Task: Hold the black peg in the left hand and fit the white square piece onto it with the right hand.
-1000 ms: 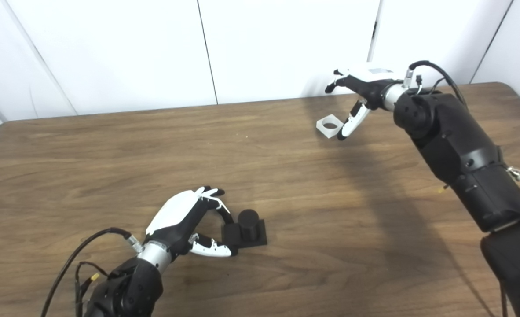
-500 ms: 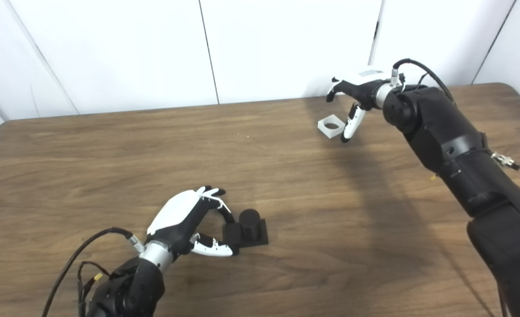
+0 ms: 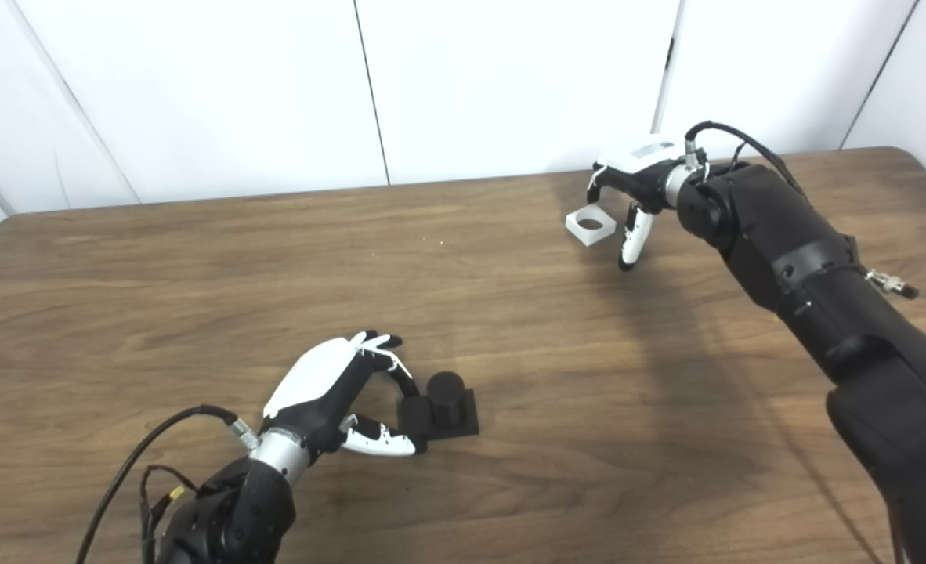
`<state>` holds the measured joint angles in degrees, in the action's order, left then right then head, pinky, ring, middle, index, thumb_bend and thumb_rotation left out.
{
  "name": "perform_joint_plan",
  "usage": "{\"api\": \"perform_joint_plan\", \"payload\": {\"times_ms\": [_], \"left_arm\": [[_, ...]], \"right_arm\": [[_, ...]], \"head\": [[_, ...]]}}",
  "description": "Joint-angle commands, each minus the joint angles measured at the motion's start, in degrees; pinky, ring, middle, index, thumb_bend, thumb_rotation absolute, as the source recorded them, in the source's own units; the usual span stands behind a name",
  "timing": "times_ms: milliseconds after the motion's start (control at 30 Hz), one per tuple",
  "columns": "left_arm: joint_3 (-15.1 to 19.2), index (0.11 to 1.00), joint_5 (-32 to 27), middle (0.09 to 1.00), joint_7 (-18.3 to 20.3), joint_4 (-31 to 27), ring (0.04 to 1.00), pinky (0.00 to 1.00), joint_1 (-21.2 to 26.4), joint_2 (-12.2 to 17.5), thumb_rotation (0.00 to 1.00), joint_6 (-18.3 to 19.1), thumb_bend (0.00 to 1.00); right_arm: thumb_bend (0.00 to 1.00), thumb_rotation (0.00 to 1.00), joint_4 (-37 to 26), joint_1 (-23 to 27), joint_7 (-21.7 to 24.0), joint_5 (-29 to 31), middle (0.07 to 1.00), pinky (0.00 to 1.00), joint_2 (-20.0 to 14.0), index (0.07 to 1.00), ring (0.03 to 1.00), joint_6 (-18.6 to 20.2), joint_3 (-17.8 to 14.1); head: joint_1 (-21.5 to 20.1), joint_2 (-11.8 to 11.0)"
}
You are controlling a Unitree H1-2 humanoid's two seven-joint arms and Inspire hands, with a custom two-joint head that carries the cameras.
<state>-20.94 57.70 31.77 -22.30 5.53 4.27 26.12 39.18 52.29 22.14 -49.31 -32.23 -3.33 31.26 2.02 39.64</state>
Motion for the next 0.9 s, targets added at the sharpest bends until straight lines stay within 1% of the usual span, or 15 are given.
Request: {"api": "perform_joint_plan", "payload": {"times_ms": [0,200,333,533,867], "left_arm": [[-0.4,0.49,1.4,0.933,0.8,0.0,1.0,1.0,-0.4,0.2,0.08,0.6,0.49],[-0.8,0.491,1.5,0.931,0.6,0.1,1.0,1.0,-0.3,0.2,0.08,0.5,0.49],[-0.9,0.49,1.7,0.931,0.2,0.3,1.0,1.0,-0.4,0.0,0.08,0.4,0.49],[-1.0,0.49,1.9,0.928,0.2,-0.1,1.0,1.0,-0.6,-0.3,0.08,0.4,0.49],[-1.2,0.49,2.2,0.929,0.0,0.3,1.0,1.0,-0.7,-0.5,0.08,0.3,0.49]], "right_arm": [[0.85,0.2,-0.3,4.3,-2.2,-0.3,0.972,1.0,-0.2,0.789,1.0,-0.9,-0.6],[0.85,0.21,1.0,4.4,-2.8,-0.9,0.968,1.0,0.5,0.79,1.0,-1.0,-0.2],[0.85,0.2,1.8,4.5,-3.9,-0.6,0.963,1.0,0.9,0.789,1.0,-1.7,-0.5],[0.84,0.19,2.4,4.9,-4.4,-0.3,0.963,1.0,1.4,0.793,1.0,-1.6,-0.8],[0.84,0.2,3.0,5.5,-5.1,0.5,0.959,1.0,1.6,0.799,1.0,-1.8,-1.3]], "head": [[-0.1,0.0],[0.3,0.2],[0.3,0.2],[0.5,0.3],[0.6,0.2]]}}
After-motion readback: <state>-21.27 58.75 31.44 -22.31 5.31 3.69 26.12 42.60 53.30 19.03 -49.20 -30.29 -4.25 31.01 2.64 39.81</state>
